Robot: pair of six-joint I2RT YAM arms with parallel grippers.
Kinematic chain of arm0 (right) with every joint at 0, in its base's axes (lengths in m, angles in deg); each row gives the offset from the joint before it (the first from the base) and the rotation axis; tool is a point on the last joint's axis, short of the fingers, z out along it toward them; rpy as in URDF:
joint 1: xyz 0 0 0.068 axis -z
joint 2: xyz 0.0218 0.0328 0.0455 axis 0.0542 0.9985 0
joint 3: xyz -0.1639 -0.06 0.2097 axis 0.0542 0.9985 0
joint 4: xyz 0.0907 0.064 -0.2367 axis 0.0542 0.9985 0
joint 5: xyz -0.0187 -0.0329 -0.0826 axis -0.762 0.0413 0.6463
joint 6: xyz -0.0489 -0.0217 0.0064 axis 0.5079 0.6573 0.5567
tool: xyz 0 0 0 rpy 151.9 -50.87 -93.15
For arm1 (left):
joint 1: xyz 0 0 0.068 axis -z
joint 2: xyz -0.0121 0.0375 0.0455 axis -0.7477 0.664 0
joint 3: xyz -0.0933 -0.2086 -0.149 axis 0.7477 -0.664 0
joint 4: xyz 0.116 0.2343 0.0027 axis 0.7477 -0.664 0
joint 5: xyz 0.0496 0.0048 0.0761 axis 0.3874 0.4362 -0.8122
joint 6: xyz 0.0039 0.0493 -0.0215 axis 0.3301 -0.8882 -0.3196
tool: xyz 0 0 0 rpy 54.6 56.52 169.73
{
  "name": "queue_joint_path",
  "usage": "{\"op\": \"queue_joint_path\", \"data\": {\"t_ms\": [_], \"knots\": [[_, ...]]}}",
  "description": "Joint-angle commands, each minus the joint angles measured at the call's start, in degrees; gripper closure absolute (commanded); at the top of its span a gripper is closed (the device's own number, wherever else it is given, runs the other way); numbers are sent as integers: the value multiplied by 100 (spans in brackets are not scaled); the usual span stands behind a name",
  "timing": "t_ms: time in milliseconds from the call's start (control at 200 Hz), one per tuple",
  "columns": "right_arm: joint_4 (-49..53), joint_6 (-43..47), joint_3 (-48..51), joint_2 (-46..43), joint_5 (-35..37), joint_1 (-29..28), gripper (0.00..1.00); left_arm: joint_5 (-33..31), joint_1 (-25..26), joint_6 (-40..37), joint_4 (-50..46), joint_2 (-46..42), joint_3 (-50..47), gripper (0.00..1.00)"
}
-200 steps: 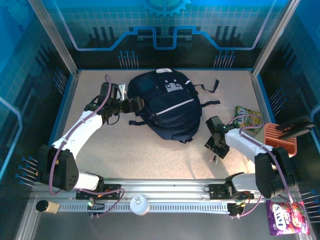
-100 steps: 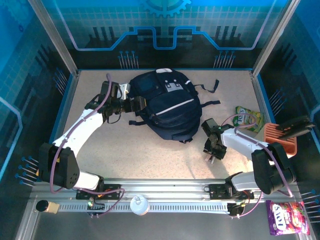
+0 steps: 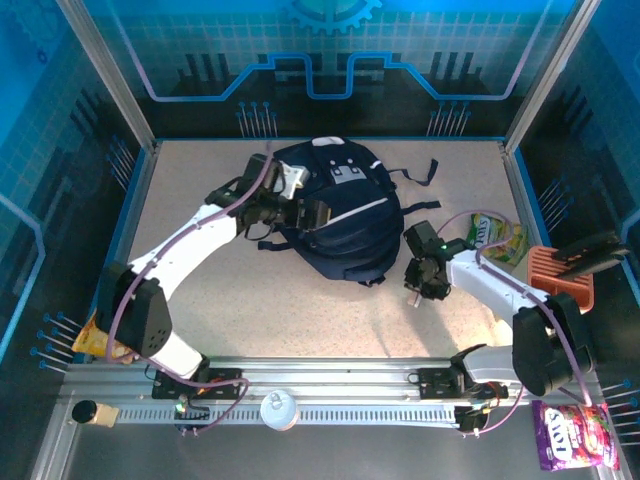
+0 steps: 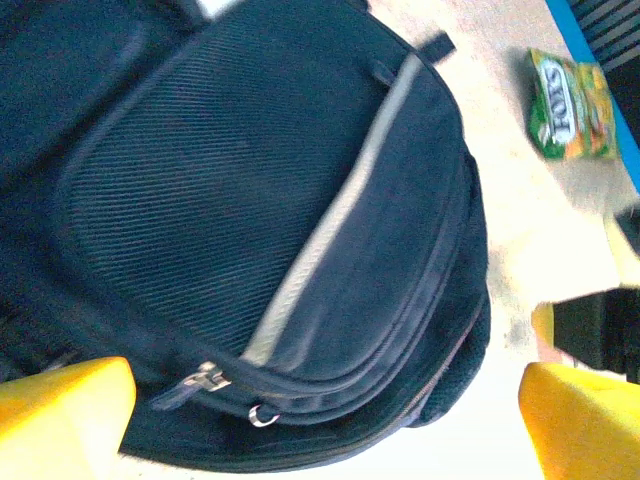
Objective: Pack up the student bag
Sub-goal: Pick up the loose stationery from the bottom-right of the table, then open the student bag at the center of the table.
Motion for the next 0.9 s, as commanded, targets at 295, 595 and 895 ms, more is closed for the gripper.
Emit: {"op": "queue_joint_path", "data": {"t_ms": [295, 595, 895], "knots": [[-1081, 543, -266, -336, -675, 728, 76, -745, 933, -2069, -1755, 1506, 1974, 10], [-1490, 652, -266, -302, -1099, 1135, 75, -1799, 1446, -2668, -2296, 2405, 2883, 25], [-1621, 576, -137, -416, -1176, 1158, 75, -2643, 1634, -2819, -2971, 3209, 3729, 41]]}}
